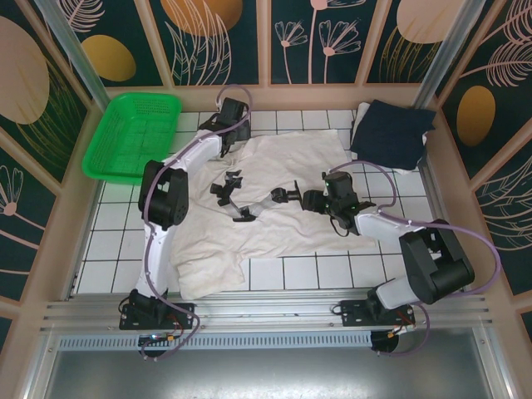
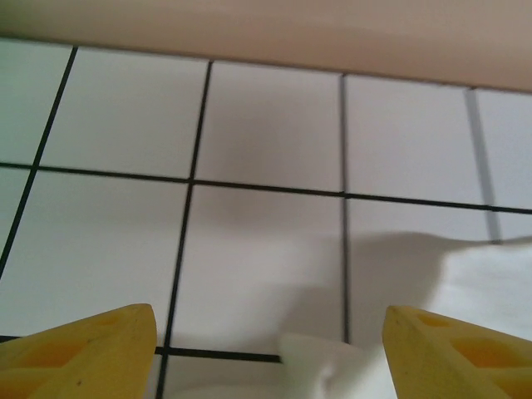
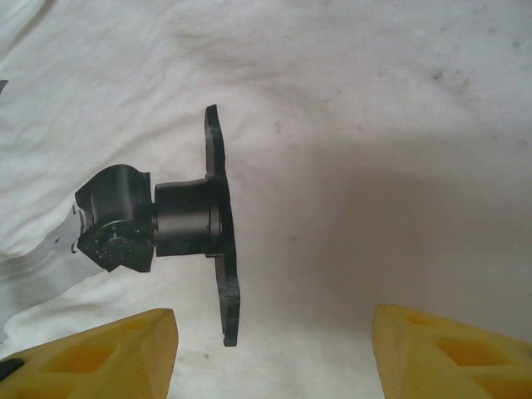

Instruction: Fold and stack the t-shirts

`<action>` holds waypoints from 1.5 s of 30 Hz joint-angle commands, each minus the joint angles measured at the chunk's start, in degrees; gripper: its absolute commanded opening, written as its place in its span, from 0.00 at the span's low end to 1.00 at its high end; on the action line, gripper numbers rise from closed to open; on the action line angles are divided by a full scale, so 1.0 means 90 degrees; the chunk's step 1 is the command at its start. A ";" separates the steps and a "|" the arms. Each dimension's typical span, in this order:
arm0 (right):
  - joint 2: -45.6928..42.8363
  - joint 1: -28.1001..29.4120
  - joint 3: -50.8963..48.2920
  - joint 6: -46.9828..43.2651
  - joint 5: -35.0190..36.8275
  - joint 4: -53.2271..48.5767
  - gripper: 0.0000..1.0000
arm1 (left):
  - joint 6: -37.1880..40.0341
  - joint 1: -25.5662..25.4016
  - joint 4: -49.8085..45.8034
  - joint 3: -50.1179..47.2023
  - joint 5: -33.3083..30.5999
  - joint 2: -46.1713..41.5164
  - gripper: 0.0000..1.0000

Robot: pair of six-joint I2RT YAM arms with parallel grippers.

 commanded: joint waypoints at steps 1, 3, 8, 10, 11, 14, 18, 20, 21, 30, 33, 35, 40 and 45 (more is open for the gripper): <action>-0.0256 -0.0057 -0.0006 0.0018 0.0019 0.0000 0.63 | 0.0099 0.0113 -0.0610 0.0125 0.0069 0.0393 0.71; -0.0318 -0.0057 -0.0046 0.0004 0.0057 0.0013 0.64 | 0.0114 0.0113 -0.0603 0.0212 0.0399 0.0471 0.58; -0.0331 -0.0120 -0.0051 -0.0060 0.0103 -0.0081 0.64 | 0.0225 0.0113 -0.0440 0.0010 0.0953 0.0015 0.08; -0.0346 -0.0152 -0.0078 -0.0075 0.0123 -0.0107 0.64 | 0.0290 0.0113 -0.0137 -0.0513 0.1083 -0.0509 0.02; -0.0357 -0.0181 -0.0106 -0.0080 0.0132 -0.0093 0.64 | 0.0353 0.0113 0.0116 -0.0893 0.1218 -0.0840 0.00; -0.0385 -0.0273 -0.0167 -0.0089 0.0109 -0.0021 0.64 | 0.0400 0.0070 0.0818 -0.2121 0.1545 -0.1781 0.00; -0.0340 -0.0349 -0.0152 -0.0080 0.0015 0.0021 0.64 | 0.0387 -0.0231 0.1201 -0.3541 0.1208 -0.2758 0.00; -0.0298 -0.0360 -0.0192 -0.0087 -0.0024 0.0130 0.65 | 0.0272 -0.0422 0.1435 -0.4253 0.1295 -0.3085 0.00; -0.0251 -0.0377 -0.0181 -0.0094 -0.0043 0.0146 0.65 | 0.0221 -0.0475 0.1505 -0.4497 0.1374 -0.3191 0.00; 0.0303 -0.0409 0.0106 -0.0003 -0.0362 0.0186 0.65 | -0.0062 -0.0532 0.1795 -0.5128 0.1111 -0.3473 0.58; 0.0302 -0.0398 0.0111 0.0027 -0.0419 0.0167 0.65 | -0.0177 -0.0514 0.1041 -0.4185 0.0246 -0.2770 0.63; 0.0249 -0.0389 0.0060 0.0052 -0.0405 0.0189 0.65 | -0.0197 -0.0503 0.0631 -0.3499 -0.0007 -0.2207 0.63; 0.0107 -0.0388 -0.0050 0.0058 -0.0396 0.0151 0.65 | -0.0226 -0.0484 0.0163 -0.2605 -0.0228 -0.1242 0.58; -0.0012 -0.0394 -0.0090 -0.0011 -0.0245 0.0042 0.65 | -0.0385 -0.0406 0.0072 -0.2629 -0.0216 -0.1183 0.60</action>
